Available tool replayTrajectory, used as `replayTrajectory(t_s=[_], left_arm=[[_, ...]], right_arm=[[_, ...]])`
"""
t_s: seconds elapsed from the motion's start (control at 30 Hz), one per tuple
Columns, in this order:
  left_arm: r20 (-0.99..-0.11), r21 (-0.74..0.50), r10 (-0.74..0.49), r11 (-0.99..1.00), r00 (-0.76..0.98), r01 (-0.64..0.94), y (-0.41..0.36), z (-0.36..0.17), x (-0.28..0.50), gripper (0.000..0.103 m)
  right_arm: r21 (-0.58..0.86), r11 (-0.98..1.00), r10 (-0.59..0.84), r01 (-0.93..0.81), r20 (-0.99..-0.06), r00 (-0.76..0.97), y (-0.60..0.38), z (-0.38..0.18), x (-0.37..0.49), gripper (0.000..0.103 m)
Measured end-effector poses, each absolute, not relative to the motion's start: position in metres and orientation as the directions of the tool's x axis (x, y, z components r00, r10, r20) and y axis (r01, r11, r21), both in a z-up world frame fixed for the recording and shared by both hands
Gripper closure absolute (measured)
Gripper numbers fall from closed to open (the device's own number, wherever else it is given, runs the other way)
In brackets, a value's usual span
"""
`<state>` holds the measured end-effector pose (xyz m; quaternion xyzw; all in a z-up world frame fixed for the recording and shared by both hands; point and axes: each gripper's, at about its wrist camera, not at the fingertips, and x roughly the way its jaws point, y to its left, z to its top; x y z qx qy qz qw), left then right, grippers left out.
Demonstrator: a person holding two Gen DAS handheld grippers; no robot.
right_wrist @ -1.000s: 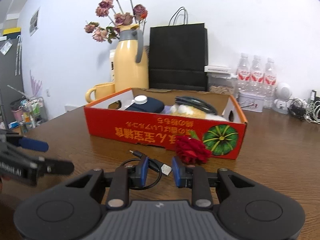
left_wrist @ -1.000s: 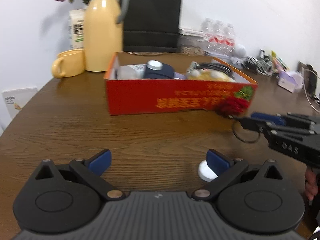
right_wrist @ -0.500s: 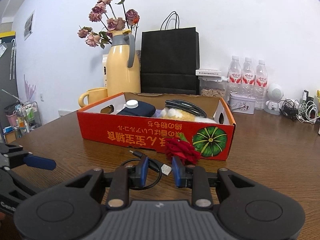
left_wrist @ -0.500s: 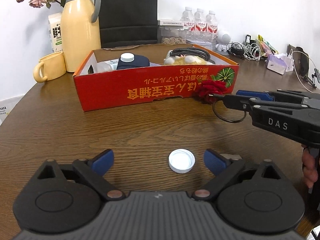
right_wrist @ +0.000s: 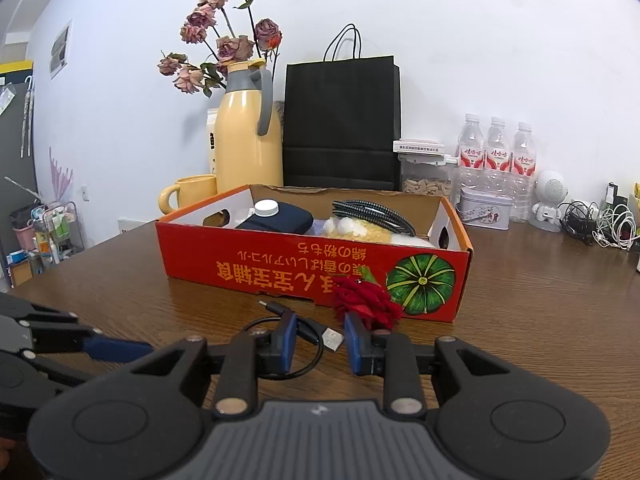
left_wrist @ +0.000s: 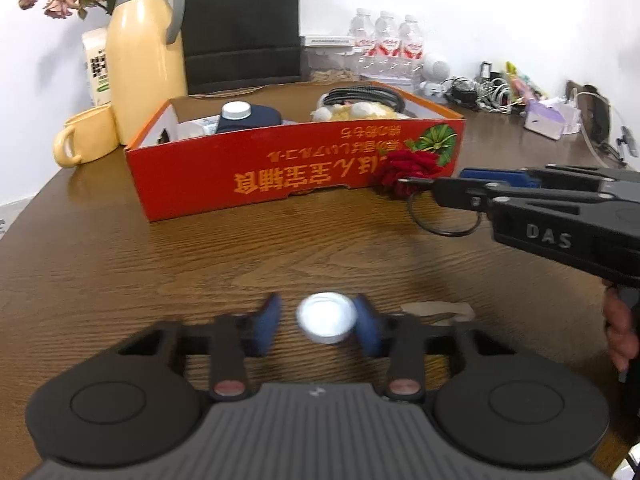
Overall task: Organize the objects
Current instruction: 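Grasp the white cap on the table with the left tool while the right tool holds the cable, then carry the cable and cap into the box and open both tools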
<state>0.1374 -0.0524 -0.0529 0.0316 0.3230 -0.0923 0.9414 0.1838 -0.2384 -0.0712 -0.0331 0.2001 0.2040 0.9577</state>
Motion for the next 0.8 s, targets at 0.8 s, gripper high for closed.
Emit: replayTrajectory(t_s=[0.8], left_arm=[[-0.486,-0.014,-0.141,0.988,0.862,0.154,-0.034,-0.004,0.161,0.073]], right_arm=[[-0.033,0.909,0.385,-0.416,-0.317,0.867,-0.228,-0.042,0.192,0.078]])
